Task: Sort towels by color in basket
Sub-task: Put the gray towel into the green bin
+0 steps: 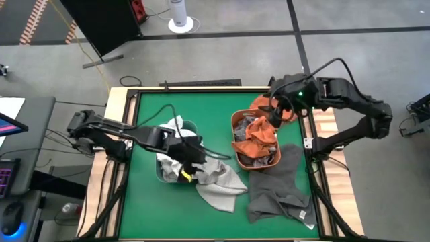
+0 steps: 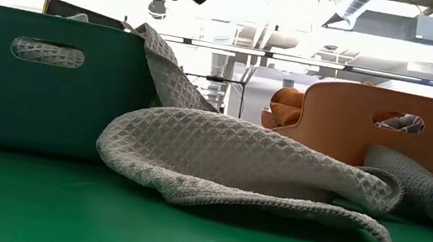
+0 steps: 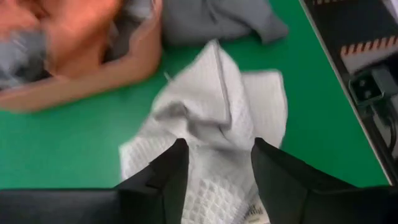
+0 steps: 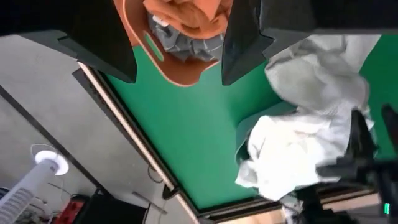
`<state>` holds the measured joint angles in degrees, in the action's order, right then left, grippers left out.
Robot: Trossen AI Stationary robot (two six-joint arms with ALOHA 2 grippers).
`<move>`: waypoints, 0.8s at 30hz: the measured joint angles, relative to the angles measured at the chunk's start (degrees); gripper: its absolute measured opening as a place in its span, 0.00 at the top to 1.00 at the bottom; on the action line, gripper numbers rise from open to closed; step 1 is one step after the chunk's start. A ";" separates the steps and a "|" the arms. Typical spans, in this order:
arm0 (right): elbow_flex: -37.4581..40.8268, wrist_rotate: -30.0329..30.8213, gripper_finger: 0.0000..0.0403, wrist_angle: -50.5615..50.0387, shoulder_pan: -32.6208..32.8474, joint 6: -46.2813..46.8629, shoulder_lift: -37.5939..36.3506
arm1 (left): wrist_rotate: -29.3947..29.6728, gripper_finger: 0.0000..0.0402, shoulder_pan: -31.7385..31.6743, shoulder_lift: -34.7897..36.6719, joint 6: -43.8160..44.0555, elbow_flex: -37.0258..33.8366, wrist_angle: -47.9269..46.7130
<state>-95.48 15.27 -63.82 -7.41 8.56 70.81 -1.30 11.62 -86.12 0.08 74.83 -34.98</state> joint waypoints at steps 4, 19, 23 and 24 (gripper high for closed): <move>0.00 -0.09 0.34 -0.61 -0.53 -0.12 0.42 | -1.28 0.50 1.22 -4.39 -1.16 2.64 -0.63; 0.02 -0.11 0.34 -2.58 0.24 0.00 -2.45 | -8.61 0.44 -1.36 -28.55 1.26 24.41 -18.56; 0.02 -0.11 0.34 -2.13 0.25 0.00 -3.22 | -8.73 0.44 -1.36 -32.18 2.43 25.29 -19.59; 0.02 -0.11 0.34 -2.09 0.28 0.00 -3.30 | -8.70 0.44 -1.36 -32.86 2.80 25.29 -19.63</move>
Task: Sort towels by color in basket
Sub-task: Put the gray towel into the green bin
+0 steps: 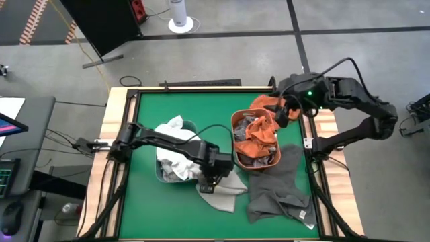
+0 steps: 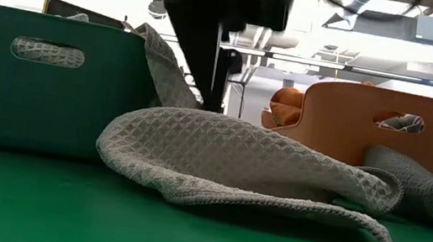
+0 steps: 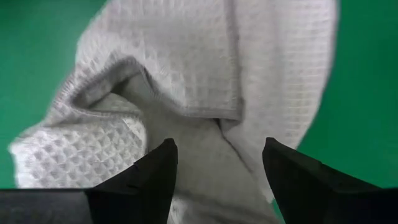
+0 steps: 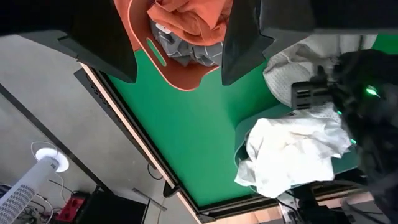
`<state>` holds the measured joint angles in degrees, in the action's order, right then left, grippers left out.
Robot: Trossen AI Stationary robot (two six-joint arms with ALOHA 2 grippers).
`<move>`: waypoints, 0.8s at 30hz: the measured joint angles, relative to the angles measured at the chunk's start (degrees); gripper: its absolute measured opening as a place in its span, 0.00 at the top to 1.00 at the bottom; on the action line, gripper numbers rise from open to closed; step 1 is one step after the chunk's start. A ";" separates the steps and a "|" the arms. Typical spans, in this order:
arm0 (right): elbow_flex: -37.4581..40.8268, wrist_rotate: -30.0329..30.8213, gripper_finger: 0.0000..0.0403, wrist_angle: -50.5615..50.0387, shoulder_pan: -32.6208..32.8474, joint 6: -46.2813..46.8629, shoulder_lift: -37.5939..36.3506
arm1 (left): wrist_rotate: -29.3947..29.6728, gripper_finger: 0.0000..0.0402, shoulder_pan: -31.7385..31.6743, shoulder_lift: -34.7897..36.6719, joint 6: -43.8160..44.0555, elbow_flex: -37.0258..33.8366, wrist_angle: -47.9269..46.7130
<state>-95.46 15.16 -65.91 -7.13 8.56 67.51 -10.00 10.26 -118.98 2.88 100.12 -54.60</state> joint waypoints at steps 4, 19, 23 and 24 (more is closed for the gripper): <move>0.00 0.02 0.34 0.19 0.02 0.04 -0.29 | 1.79 0.44 -0.02 -1.65 1.29 0.00 -0.28; 0.00 0.09 0.34 0.91 0.02 0.26 -0.27 | 5.32 0.97 -0.14 -2.03 -7.09 0.02 5.20; 0.00 0.11 0.34 0.88 0.02 0.44 -0.25 | 4.17 1.00 -1.05 -1.87 -6.44 0.02 5.55; 0.00 0.11 0.34 0.87 0.02 0.44 -0.25 | 3.90 1.00 -1.31 -1.77 -6.12 0.02 5.31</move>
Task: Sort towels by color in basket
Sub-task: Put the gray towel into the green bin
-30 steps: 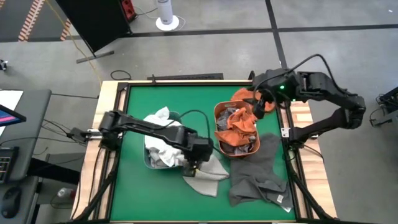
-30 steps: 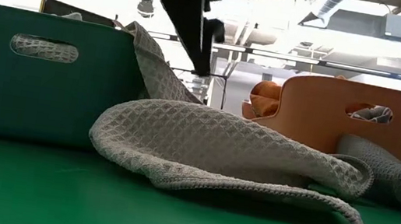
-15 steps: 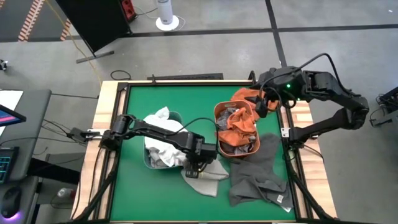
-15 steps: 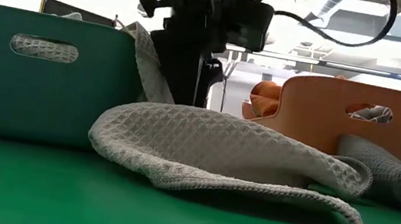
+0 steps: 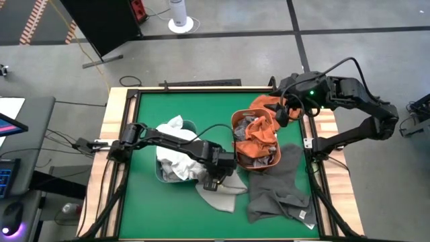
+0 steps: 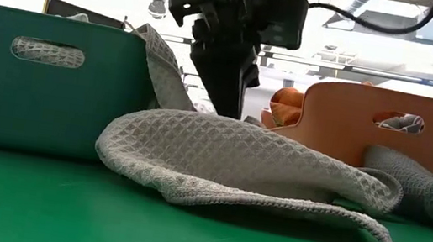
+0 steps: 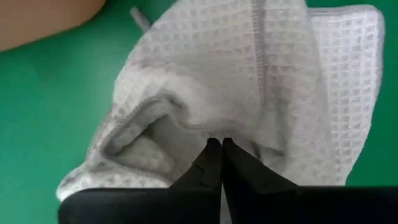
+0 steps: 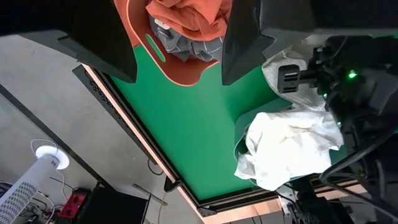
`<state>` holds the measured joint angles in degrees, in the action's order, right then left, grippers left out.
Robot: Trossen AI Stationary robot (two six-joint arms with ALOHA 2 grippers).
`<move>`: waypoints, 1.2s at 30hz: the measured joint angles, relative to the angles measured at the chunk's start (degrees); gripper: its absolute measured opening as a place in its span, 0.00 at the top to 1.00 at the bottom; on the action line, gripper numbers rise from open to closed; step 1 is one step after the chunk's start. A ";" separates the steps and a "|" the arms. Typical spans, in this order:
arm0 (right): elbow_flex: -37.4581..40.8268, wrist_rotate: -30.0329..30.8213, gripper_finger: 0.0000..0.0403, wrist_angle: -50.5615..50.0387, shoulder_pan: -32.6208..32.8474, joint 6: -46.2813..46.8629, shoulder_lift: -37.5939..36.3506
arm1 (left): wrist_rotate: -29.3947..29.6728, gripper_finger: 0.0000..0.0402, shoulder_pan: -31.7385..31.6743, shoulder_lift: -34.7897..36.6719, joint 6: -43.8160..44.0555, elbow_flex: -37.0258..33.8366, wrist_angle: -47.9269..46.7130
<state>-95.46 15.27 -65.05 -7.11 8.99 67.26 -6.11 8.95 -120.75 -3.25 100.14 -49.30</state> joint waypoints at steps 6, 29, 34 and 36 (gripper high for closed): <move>0.00 0.00 0.34 -0.05 0.00 0.02 0.00 | -0.29 1.00 -1.18 2.83 1.33 0.00 -0.04; 0.00 0.02 0.34 0.97 0.00 0.13 0.00 | 1.51 0.35 -0.69 3.56 6.07 -6.91 11.07; 0.00 0.02 0.34 1.00 0.00 0.09 0.01 | 4.13 0.37 -0.61 3.43 6.95 -10.31 11.71; 0.00 0.02 0.34 1.00 0.00 0.07 0.00 | 5.04 0.39 -0.61 3.43 6.53 -10.82 11.54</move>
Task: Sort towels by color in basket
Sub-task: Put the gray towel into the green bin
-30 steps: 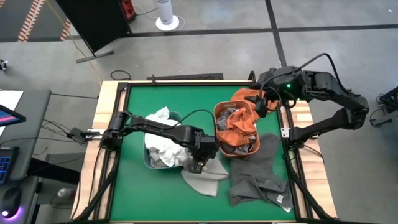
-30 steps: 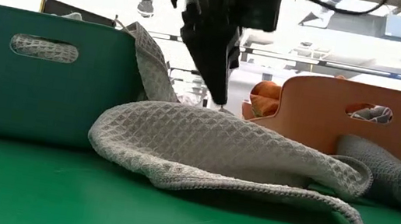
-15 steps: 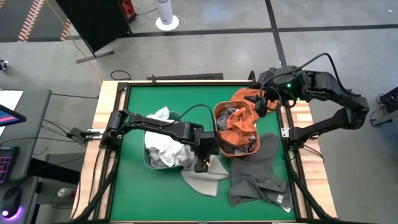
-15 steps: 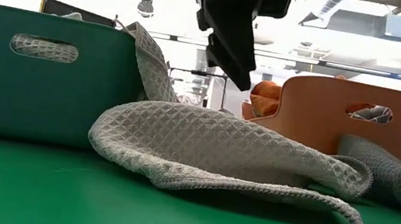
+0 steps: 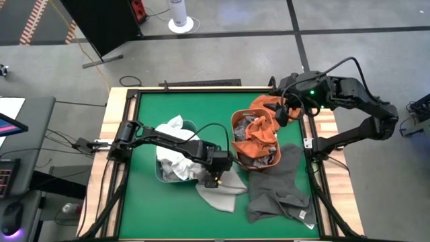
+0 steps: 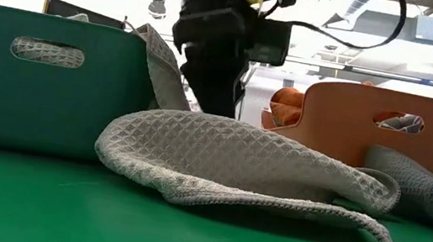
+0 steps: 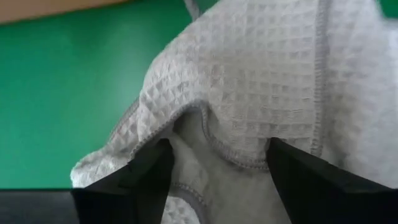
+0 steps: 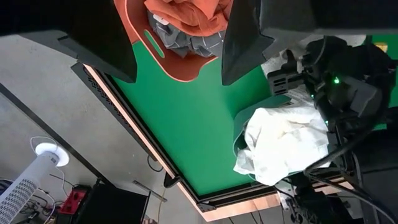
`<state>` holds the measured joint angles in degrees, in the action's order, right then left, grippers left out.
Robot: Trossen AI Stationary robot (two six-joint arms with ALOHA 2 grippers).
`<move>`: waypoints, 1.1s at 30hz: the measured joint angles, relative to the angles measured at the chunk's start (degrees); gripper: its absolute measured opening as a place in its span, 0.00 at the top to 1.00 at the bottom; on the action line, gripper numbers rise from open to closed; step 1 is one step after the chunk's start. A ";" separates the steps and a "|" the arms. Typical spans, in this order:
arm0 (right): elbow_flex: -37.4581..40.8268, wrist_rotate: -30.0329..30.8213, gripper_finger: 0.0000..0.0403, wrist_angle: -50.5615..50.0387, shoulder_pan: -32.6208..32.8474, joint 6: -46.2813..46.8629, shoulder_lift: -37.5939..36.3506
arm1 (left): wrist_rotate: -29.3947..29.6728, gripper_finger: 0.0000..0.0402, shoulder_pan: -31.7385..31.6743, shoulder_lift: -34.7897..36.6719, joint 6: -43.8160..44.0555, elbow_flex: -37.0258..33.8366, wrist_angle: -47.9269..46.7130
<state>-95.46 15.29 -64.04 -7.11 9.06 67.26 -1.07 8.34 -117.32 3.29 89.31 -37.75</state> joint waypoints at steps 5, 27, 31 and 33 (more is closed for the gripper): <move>0.00 0.00 0.34 -0.01 0.00 -0.02 0.02 | 0.56 0.54 0.00 0.00 -3.54 -0.72 2.16; 0.00 0.00 0.34 0.01 0.00 0.40 0.02 | -5.44 1.00 -3.52 4.64 0.27 8.10 -3.60; 0.00 0.00 0.34 0.01 0.00 0.42 0.02 | -8.04 1.00 -4.84 10.00 -0.99 9.20 -6.06; 0.00 0.00 0.34 0.09 -0.04 0.34 0.02 | -11.51 1.00 -5.57 13.53 -2.83 9.21 -6.98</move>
<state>-95.46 15.29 -63.96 -7.16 9.40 67.29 -12.58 2.77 -103.79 0.45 98.52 -44.73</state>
